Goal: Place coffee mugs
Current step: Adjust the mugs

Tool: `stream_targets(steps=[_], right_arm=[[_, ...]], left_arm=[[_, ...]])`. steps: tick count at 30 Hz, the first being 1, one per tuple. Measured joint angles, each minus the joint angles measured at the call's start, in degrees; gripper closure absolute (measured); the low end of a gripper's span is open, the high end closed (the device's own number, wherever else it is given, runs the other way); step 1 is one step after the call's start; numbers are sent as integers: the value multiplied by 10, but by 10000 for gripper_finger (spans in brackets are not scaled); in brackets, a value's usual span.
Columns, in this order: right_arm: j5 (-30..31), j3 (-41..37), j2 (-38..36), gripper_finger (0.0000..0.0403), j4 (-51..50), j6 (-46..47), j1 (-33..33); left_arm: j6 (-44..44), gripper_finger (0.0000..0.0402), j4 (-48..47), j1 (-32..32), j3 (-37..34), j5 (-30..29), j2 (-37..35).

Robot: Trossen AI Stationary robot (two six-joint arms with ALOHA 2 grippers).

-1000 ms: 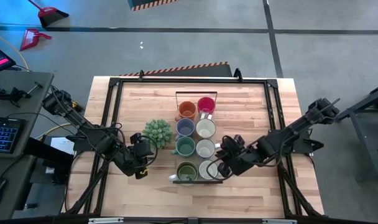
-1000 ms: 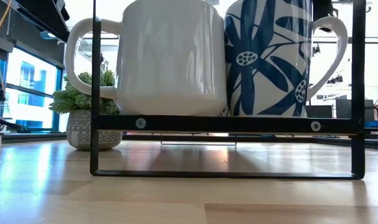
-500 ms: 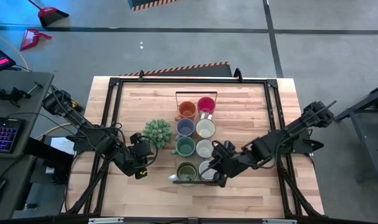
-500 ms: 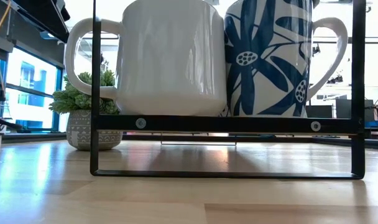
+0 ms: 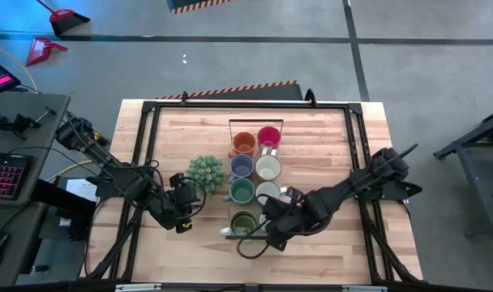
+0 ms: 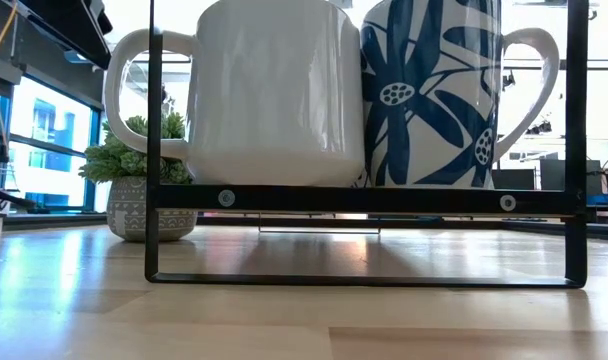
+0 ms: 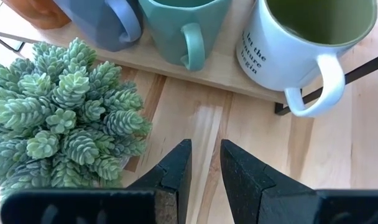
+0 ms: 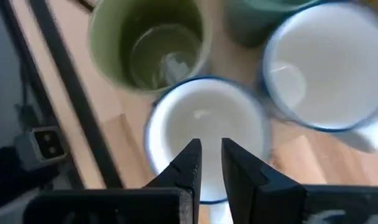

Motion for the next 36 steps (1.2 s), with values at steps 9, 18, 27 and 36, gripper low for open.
stream_targets(steps=[9,18,27,36], right_arm=[[-25,-1,32,362,1,22,-7],[-23,-2,32,362,-7,41,-6],[-27,-2,32,362,-33,129,-7],[-32,-2,33,362,-59,143,-8]], left_arm=[[0,328,-10,0,0,0,0],[0,328,-12,0,0,0,0],[-9,328,-11,0,0,-7,0],[4,328,-11,0,0,-6,0]])
